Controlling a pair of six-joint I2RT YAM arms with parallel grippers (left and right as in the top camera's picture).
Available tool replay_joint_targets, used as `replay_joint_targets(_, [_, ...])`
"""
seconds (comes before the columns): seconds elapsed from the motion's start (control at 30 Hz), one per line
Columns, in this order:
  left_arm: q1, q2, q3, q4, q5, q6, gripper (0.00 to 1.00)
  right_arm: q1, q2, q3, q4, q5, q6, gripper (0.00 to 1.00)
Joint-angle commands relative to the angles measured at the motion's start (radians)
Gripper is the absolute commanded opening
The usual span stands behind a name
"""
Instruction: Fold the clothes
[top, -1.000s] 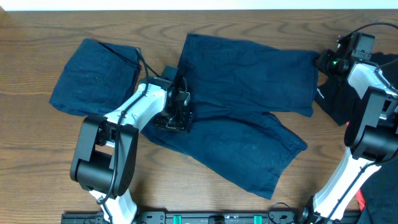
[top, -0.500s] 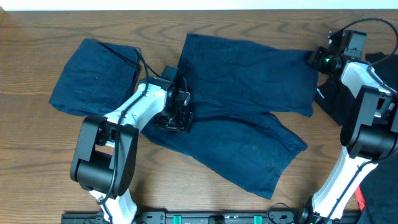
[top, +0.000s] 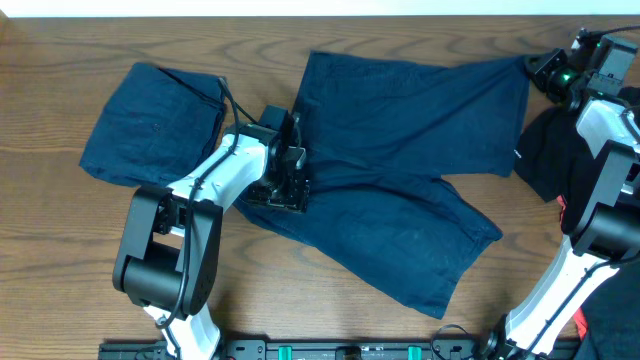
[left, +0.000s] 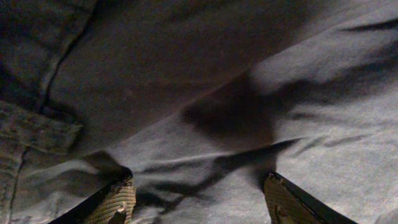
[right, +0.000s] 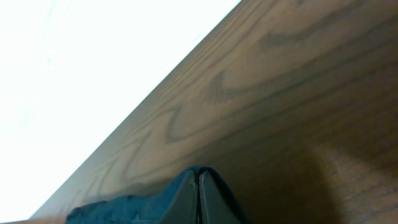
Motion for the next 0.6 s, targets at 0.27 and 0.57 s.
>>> replay_joint_targets(0.27, [0.000, 0.002, -0.005, -0.003, 0.004, -0.001, 0.68, -0.016, 0.000, 0.021, -0.004, 0.018, -0.074, 0.65])
replay_joint_targets(0.57, [0.001, -0.018, 0.068, -0.069, 0.005, 0.003, 0.68, -0.103, -0.122, 0.021, -0.425, 0.019, -0.219, 0.50])
